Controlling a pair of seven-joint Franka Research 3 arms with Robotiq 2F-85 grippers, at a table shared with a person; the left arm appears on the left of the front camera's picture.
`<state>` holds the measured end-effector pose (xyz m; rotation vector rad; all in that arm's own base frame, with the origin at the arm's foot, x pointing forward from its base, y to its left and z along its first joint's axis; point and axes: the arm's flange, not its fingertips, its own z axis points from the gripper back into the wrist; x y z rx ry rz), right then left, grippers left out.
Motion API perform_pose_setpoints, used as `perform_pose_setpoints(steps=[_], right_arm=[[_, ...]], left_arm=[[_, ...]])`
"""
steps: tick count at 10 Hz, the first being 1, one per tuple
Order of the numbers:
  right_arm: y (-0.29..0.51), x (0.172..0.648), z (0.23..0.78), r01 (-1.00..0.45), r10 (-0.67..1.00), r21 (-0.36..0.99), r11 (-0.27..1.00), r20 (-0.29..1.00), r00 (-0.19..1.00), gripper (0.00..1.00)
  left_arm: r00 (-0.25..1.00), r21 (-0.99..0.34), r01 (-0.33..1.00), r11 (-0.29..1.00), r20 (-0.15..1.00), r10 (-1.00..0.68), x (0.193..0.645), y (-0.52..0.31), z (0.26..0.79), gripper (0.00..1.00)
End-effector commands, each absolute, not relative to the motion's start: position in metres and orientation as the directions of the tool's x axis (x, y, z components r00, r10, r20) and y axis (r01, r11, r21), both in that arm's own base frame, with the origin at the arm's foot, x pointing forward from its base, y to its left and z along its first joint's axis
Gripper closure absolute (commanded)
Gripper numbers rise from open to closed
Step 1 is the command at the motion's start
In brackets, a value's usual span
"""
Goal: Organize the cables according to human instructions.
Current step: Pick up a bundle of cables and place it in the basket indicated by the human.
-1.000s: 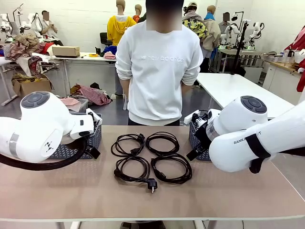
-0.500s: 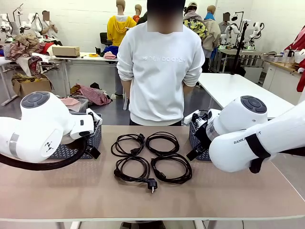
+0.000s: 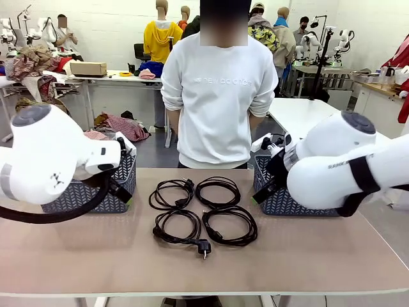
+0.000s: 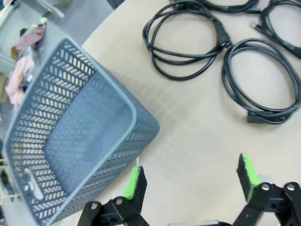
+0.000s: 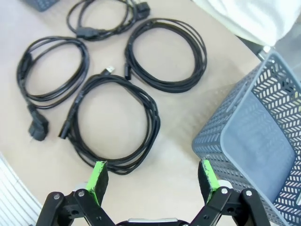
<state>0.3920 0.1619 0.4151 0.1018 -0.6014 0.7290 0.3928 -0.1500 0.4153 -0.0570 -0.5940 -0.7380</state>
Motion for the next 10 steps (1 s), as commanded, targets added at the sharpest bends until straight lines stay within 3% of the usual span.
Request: perform_pose_setpoints(steps=[1,5,10], right_arm=[[0.141,0.394,0.43,-0.733,0.63,-0.061,0.677,0.563,0.535,0.0],[0.114,0.368,0.458,-0.825,0.627,-0.005,0.565,0.654,0.424,0.0],[0.076,0.343,0.476,-0.837,0.566,-0.005,0.547,0.739,0.366,0.0]], left_arm=[[0.525,0.085,0.736,0.672,0.554,-0.646,0.391,-0.118,0.435,0.0],[0.449,-0.001,0.818,0.575,0.625,-0.639,0.38,-0.081,0.464,0.0],[0.432,-0.036,0.828,0.559,0.677,-0.596,0.372,-0.053,0.479,0.0]])
